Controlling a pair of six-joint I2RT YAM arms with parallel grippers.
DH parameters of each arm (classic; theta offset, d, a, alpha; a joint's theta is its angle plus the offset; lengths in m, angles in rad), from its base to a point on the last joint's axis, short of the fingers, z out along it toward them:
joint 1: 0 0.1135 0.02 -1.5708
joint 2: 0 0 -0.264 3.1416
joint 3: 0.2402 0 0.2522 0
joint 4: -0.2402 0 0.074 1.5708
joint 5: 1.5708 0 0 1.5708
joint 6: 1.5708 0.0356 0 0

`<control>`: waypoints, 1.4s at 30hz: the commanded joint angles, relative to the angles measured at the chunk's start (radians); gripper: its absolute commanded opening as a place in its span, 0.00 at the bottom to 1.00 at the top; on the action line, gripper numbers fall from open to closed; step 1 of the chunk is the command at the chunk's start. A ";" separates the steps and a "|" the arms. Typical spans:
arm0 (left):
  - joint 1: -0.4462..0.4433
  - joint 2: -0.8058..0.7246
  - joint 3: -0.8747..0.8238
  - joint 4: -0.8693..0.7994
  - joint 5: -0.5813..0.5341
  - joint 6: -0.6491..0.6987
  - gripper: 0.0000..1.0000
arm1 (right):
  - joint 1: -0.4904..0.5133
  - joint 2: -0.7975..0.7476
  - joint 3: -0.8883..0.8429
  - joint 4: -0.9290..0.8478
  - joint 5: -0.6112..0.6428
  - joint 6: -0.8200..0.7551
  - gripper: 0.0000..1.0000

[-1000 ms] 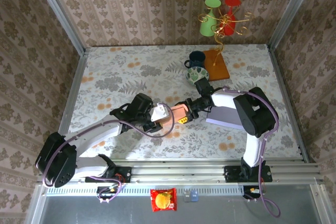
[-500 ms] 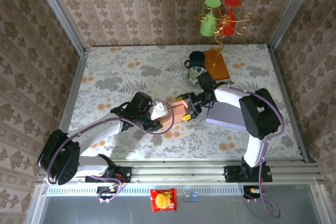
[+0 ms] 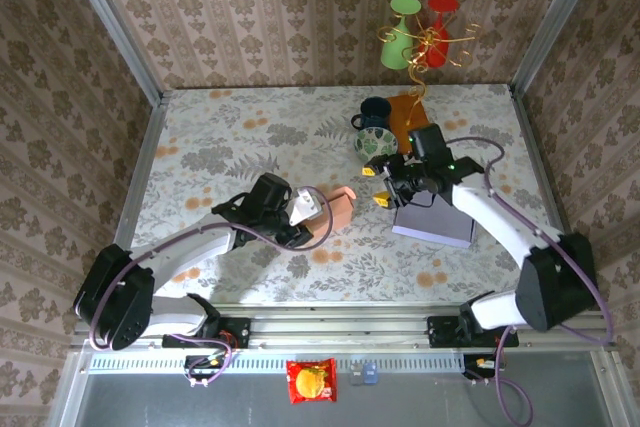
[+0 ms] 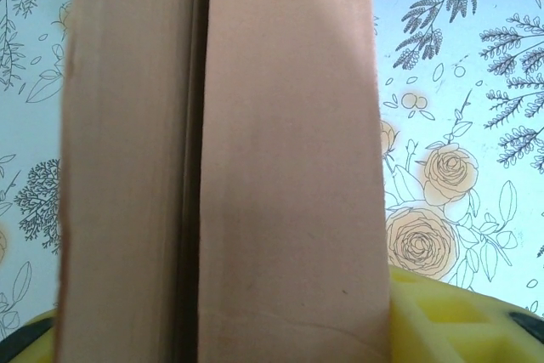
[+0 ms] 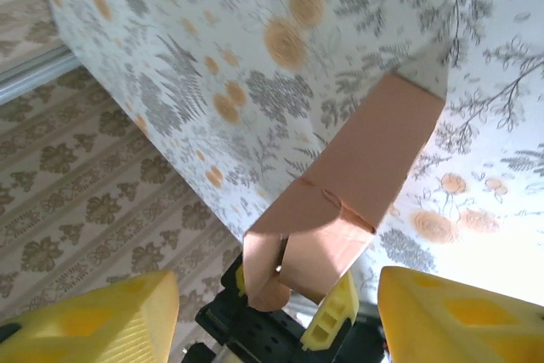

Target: Fold the paper box

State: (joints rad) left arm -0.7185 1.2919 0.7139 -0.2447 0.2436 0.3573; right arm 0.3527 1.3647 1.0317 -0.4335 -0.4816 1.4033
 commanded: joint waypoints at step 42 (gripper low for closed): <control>-0.079 0.063 0.082 0.019 -0.052 -0.171 0.49 | 0.267 0.176 -0.105 0.194 0.210 -0.075 0.44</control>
State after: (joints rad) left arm -0.7883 1.3495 0.7776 -0.2359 0.1982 0.2012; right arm 0.6201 1.5402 0.9276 -0.1852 -0.2955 1.3167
